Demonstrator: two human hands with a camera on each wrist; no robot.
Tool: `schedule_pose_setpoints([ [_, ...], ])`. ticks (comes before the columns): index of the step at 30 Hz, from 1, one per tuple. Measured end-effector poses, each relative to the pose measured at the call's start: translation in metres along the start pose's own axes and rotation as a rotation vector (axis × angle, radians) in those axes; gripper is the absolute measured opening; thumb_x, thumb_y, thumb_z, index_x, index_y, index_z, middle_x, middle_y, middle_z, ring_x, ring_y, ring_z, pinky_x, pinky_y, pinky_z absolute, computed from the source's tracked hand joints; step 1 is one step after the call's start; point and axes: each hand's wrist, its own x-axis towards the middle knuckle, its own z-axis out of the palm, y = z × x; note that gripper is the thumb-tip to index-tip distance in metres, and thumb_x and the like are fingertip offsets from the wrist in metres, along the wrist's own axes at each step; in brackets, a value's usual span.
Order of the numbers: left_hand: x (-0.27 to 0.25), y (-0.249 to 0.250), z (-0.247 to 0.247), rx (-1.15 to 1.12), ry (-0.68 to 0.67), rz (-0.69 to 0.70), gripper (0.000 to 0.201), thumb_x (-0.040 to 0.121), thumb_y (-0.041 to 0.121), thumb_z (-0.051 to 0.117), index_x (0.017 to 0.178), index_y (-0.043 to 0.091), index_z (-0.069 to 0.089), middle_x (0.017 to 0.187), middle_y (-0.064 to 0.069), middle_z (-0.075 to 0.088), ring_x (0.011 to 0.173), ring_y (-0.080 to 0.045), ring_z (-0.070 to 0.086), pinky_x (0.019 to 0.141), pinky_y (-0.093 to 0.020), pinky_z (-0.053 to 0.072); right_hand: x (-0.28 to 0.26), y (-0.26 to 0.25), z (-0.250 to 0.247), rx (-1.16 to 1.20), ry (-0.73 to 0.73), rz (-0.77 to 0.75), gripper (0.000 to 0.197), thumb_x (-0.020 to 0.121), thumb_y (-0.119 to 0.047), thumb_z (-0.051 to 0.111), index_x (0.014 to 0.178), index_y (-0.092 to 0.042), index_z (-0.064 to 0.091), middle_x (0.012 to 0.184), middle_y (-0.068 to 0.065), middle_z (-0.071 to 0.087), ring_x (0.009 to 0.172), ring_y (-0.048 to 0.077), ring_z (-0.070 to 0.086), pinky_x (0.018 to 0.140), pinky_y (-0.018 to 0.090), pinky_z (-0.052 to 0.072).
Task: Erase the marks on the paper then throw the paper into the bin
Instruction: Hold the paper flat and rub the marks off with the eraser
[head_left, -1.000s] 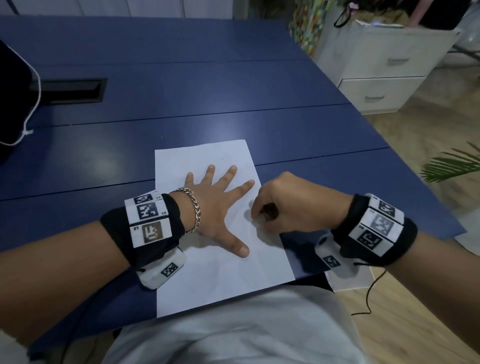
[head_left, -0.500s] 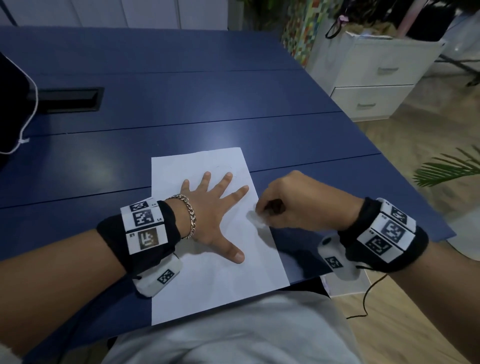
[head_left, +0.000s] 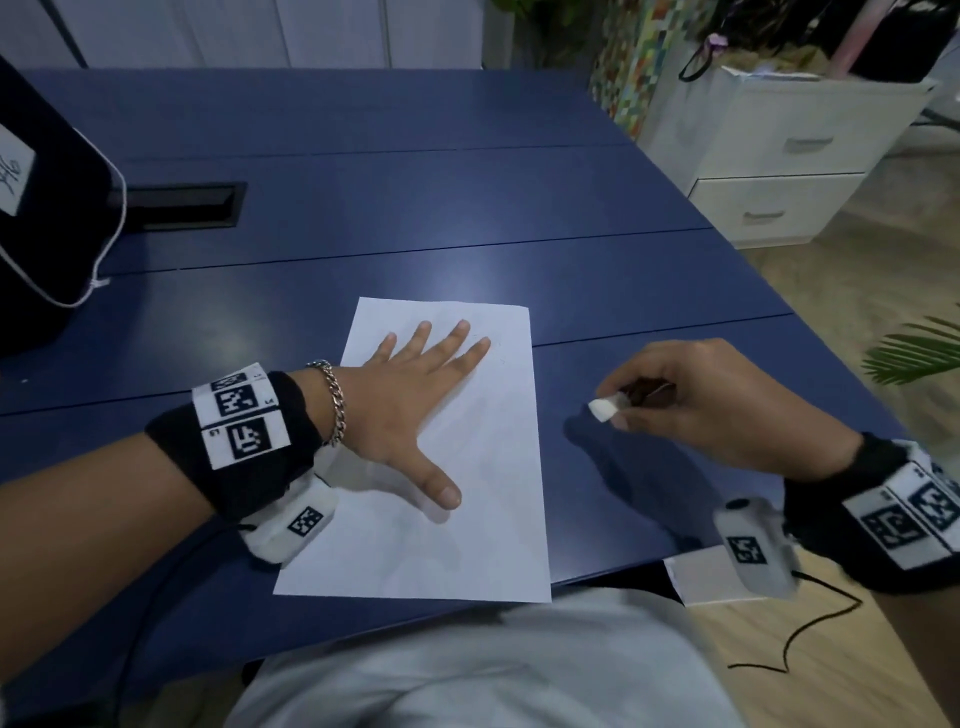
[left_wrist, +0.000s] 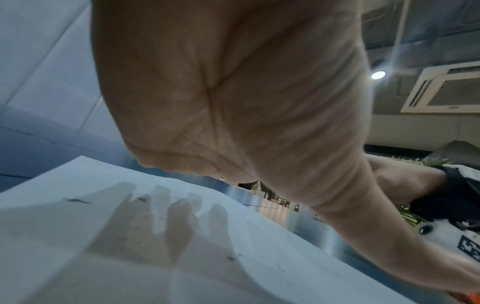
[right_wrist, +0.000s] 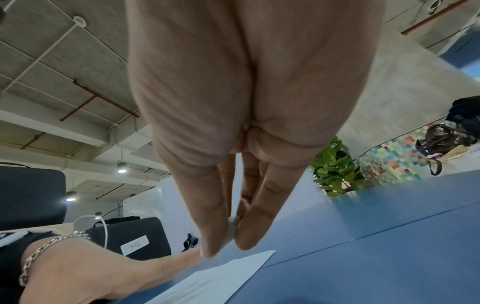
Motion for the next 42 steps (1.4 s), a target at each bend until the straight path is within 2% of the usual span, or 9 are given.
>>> schedule_pose_setpoints([
  [6, 0.010, 0.011, 0.017, 0.020, -0.028, 0.012, 0.145, 0.063, 0.098, 0.061, 0.157, 0.041, -0.033, 0.165, 0.007, -0.043, 0.154, -0.028, -0.035, 0.126, -0.062, -0.011, 0.025, -0.015, 0.022, -0.118, -0.134, -0.091, 0.016, 0.090, -0.039, 0.080, 0.105, -0.033, 0.079, 0.096, -0.020, 0.071, 0.089, -0.002, 0.068, 0.081, 0.017, 0.055],
  [10, 0.018, 0.017, 0.022, 0.076, -0.052, -0.017, 0.149, 0.057, 0.102, 0.060, 0.156, 0.044, -0.033, 0.164, 0.006, -0.043, 0.154, -0.030, -0.035, 0.123, -0.068, -0.012, 0.053, -0.026, 0.037, -0.183, -0.195, -0.150, 0.015, 0.096, -0.031, 0.073, 0.110, -0.030, 0.078, 0.097, -0.019, 0.071, 0.083, -0.001, 0.065, 0.076, 0.011, 0.052],
  [14, 0.020, 0.019, 0.022, 0.078, -0.049, -0.043, 0.154, 0.051, 0.103, 0.063, 0.154, 0.046, -0.035, 0.164, 0.008, -0.044, 0.155, -0.031, -0.034, 0.122, -0.068, -0.014, 0.072, -0.029, 0.049, -0.269, -0.183, -0.162, 0.020, 0.095, -0.020, 0.064, 0.108, -0.024, 0.079, 0.096, -0.006, 0.071, 0.080, 0.010, 0.061, 0.077, 0.029, 0.056],
  [18, 0.020, 0.019, 0.022, 0.073, -0.048, -0.057, 0.154, 0.051, 0.102, 0.064, 0.153, 0.046, -0.037, 0.162, 0.012, -0.046, 0.154, -0.029, -0.035, 0.123, -0.068, -0.014, 0.068, -0.040, 0.048, -0.296, -0.305, -0.257, 0.008, 0.090, -0.024, 0.068, 0.087, -0.024, 0.075, 0.083, -0.008, 0.071, 0.068, 0.009, 0.059, 0.066, 0.020, 0.050],
  [24, 0.021, 0.017, 0.024, 0.071, -0.031, -0.055, 0.161, 0.046, 0.106, 0.060, 0.155, 0.039, -0.037, 0.162, 0.015, -0.045, 0.154, -0.026, -0.035, 0.124, -0.066, -0.011, 0.080, -0.032, 0.045, -0.336, -0.213, -0.166, 0.010, 0.084, -0.019, 0.066, 0.087, -0.019, 0.075, 0.078, -0.001, 0.069, 0.067, 0.015, 0.059, 0.062, 0.029, 0.052],
  [28, 0.020, 0.017, 0.024, 0.055, -0.032, -0.056, 0.162, 0.047, 0.105, 0.061, 0.155, 0.036, -0.038, 0.161, 0.017, -0.046, 0.153, -0.024, -0.038, 0.125, -0.065, -0.012, 0.070, -0.043, 0.050, -0.318, -0.354, -0.260, 0.007, 0.081, -0.017, 0.069, 0.084, -0.020, 0.075, 0.079, -0.004, 0.070, 0.066, 0.011, 0.057, 0.063, 0.024, 0.050],
  [33, 0.021, 0.017, 0.024, 0.053, -0.035, -0.056, 0.163, 0.046, 0.105, 0.061, 0.156, 0.035, -0.037, 0.162, 0.017, -0.044, 0.153, -0.024, -0.037, 0.125, -0.065, -0.012, 0.080, -0.035, 0.049, -0.355, -0.216, -0.213, 0.011, 0.084, -0.018, 0.064, 0.085, -0.014, 0.074, 0.079, 0.002, 0.068, 0.069, 0.020, 0.061, 0.067, 0.038, 0.054],
  [37, 0.021, 0.017, 0.023, 0.053, -0.036, -0.064, 0.164, 0.047, 0.105, 0.062, 0.158, 0.033, -0.035, 0.164, 0.016, -0.041, 0.155, -0.025, -0.033, 0.125, -0.066, -0.010, 0.064, -0.046, 0.058, -0.374, -0.347, -0.307, 0.008, 0.086, -0.016, 0.066, 0.084, -0.017, 0.074, 0.079, -0.001, 0.066, 0.068, 0.017, 0.059, 0.066, 0.037, 0.055],
  [42, 0.022, 0.017, 0.021, 0.086, -0.048, -0.067, 0.165, 0.046, 0.107, 0.058, 0.159, 0.029, -0.034, 0.166, 0.015, -0.039, 0.157, -0.027, -0.029, 0.125, -0.069, -0.004, 0.077, -0.024, 0.013, -0.229, -0.018, -0.168, 0.012, 0.091, -0.032, 0.077, 0.100, -0.025, 0.082, 0.090, -0.012, 0.077, 0.074, 0.003, 0.067, 0.072, 0.014, 0.051],
])
